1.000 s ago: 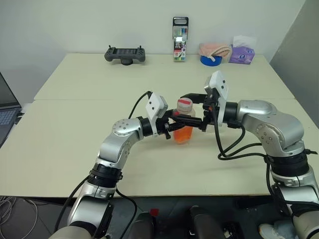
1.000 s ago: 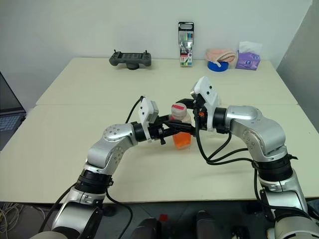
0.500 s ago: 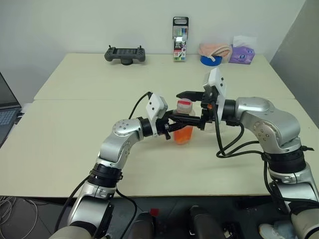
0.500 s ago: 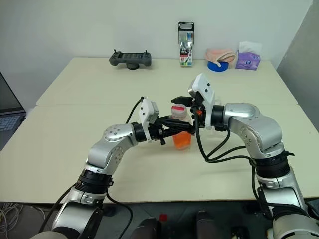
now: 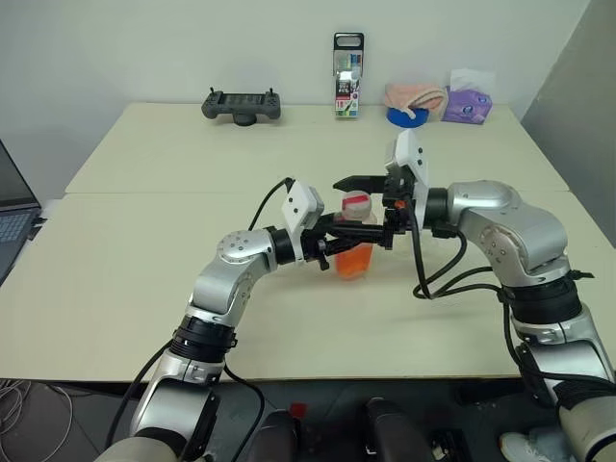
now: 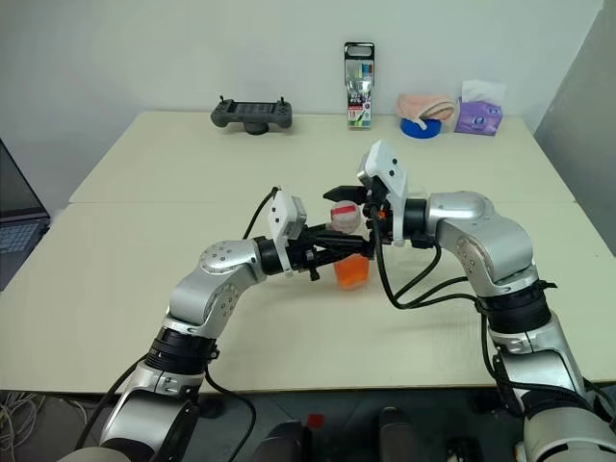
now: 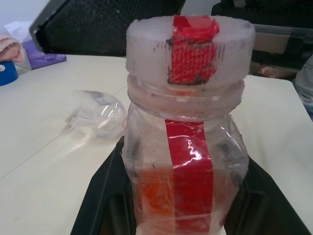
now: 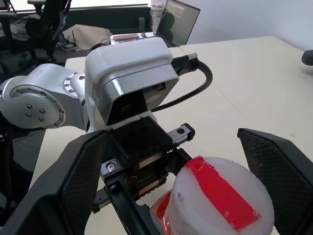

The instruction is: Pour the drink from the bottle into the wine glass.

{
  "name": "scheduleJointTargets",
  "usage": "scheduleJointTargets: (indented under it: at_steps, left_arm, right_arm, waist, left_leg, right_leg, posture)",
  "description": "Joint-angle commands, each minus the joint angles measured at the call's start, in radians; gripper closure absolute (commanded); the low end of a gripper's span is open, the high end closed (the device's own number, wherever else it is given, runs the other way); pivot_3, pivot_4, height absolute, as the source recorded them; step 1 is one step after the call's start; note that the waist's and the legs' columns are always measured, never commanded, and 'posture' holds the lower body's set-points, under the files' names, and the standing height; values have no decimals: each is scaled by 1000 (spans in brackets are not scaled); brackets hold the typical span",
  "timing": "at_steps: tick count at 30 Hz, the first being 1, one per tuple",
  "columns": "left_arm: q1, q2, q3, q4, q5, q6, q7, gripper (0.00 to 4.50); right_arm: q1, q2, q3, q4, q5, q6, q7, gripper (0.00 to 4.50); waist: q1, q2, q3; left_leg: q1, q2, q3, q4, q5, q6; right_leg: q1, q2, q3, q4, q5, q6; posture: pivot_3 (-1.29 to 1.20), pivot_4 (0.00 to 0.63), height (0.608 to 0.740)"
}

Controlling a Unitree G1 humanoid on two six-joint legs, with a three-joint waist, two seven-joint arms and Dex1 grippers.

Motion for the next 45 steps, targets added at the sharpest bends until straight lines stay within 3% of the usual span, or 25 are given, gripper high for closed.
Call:
scheduleJointTargets:
  at_steps: [1,22,32,45]
  left_arm:
    - [-21,-5,26,-47,-10,-20,16,2812]
    - [-25,-4,21,-34,-10,-28,15,2812]
    - [-12,1,21,-46,-11,-23,15,2812]
    - [-18,-2,15,-39,-8,-26,10,2813]
  right_arm:
    - [-23,3,13,9,1,-32,60,0]
    - [-62,-14,-46,66,-38,-102,70,0]
    - [12,-68,-118,6,24,-7,50,0]
    - [36,-51,-140,-32,98,110,15,0]
  waist:
    - [0,0,0]
    - [0,0,0]
    - [1,0,0]
    - [0,0,0]
  left_leg:
    - [0,0,0,0,0,0]
    - [0,0,0,0,0,0]
    - [0,0,0,0,0,0]
    - [0,0,0,0,0,0]
  right_leg:
    - [0,0,0,0,0,0]
    - [0,0,0,0,2,-4]
    - [0,0,0,0,2,-4]
    - [0,0,0,0,0,0]
  posture:
    - [0,150,740]
    - [0,150,740]
    - [0,150,740]
    - [0,150,740]
